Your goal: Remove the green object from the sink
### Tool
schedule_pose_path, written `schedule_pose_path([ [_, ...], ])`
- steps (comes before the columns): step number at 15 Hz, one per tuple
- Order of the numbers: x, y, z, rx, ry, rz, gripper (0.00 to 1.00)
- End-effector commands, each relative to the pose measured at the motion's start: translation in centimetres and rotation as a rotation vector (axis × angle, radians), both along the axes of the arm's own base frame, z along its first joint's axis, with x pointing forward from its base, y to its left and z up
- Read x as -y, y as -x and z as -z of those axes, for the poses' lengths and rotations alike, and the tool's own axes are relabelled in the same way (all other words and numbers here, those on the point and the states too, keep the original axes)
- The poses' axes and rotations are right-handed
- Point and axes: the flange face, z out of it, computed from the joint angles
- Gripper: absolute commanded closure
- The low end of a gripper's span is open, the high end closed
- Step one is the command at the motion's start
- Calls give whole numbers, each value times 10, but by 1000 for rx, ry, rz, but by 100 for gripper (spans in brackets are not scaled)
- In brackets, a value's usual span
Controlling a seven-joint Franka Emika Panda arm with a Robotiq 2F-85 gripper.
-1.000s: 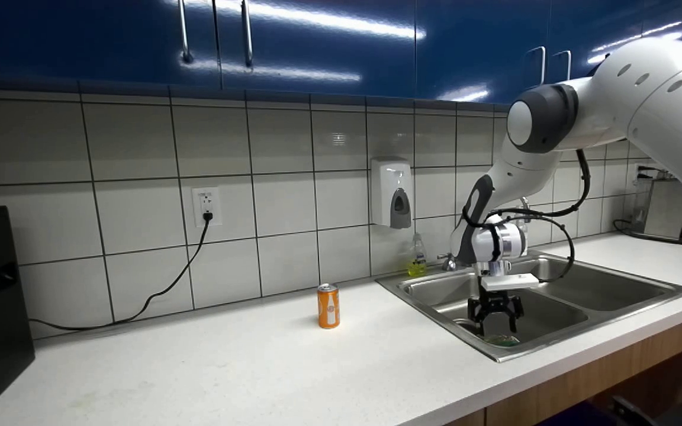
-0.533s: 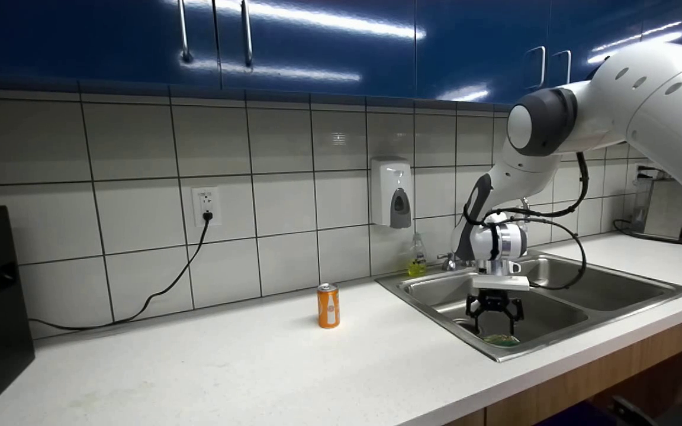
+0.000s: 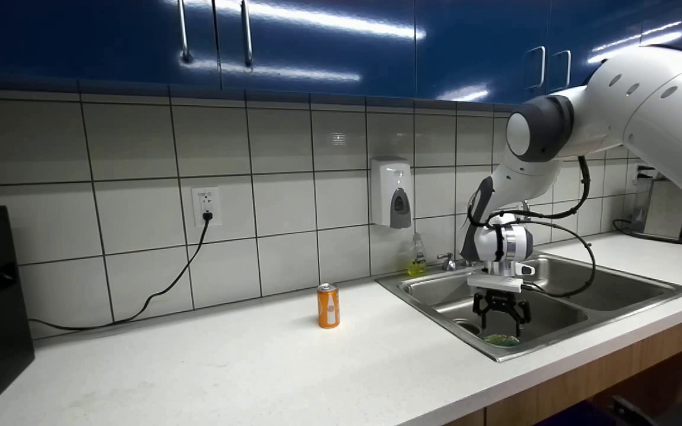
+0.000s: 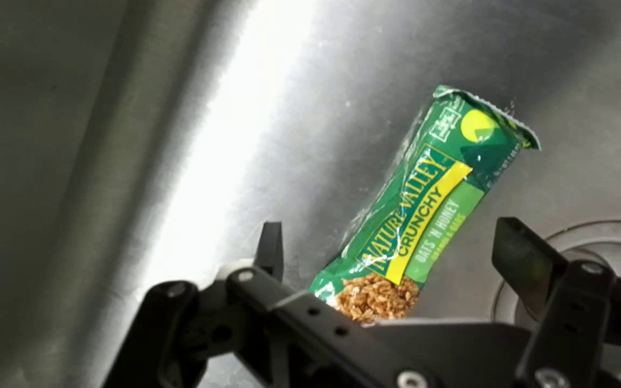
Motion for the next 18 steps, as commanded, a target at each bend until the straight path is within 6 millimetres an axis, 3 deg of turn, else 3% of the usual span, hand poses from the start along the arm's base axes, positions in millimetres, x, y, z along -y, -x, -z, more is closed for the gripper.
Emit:
schedule_pose_path([
  [1,4,-9,0,8,50,140,0],
  [10,-14,-26,11,5,101,290,0],
  [18,-23,-20,25,1,112,350,0],
])
